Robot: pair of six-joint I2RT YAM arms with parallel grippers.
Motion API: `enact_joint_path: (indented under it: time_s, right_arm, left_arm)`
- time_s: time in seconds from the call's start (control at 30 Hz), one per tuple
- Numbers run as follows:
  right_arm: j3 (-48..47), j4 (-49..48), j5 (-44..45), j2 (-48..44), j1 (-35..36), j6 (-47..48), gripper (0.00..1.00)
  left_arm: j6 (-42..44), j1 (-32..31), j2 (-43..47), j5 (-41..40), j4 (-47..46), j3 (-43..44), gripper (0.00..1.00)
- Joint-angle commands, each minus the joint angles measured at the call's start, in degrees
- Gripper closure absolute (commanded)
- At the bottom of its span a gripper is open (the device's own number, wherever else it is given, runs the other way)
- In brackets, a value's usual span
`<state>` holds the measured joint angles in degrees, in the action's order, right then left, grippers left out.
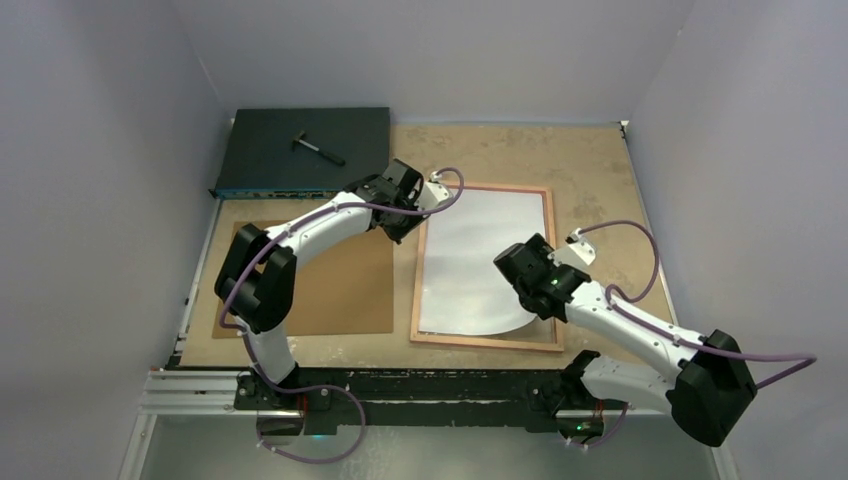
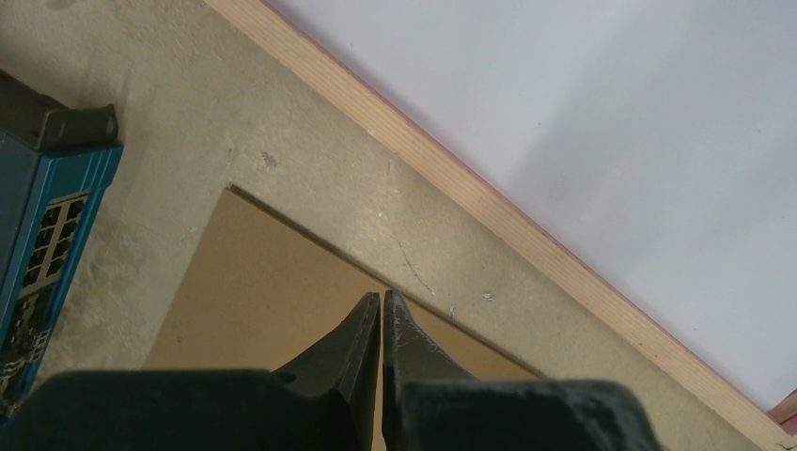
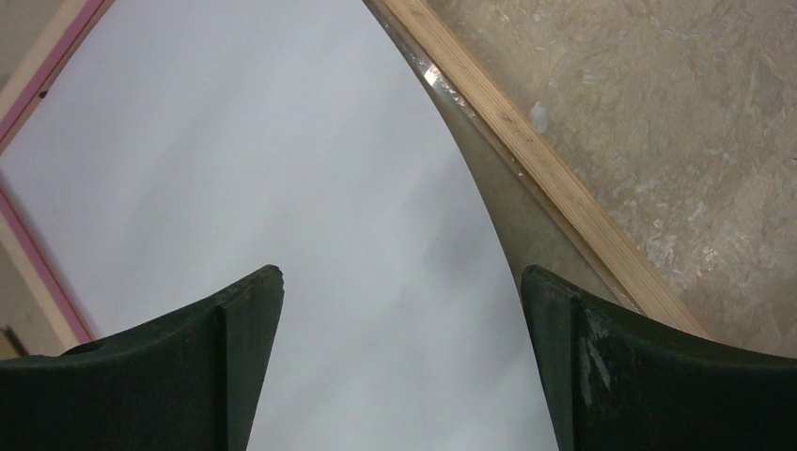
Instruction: Put the photo into the frame
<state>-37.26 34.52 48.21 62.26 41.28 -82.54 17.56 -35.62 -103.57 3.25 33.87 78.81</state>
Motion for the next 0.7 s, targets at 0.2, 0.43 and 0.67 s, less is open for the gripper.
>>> enact_joint_path:
  time_s: [0.2,0.43,0.67]
  right_arm:
    - [-9.38,11.62,0.55,-0.39,-0.14,0.77,0.01]
    - [-7.05,11.13,-0.02,-10.74,-0.09,3.42,0.01]
    - [-5.69,-0.12,-5.17,-12.43,-0.12,15.43,0.01]
  left_arm:
    - [0.67,0.99,3.64,1.09,1.0,-1.0,0.97]
    - [0.63,1.12,3.43,1.56,1.38,-0.92,0.97]
    - [-0.07,1.63,3.64,1.65,1.37,-0.76,0.97]
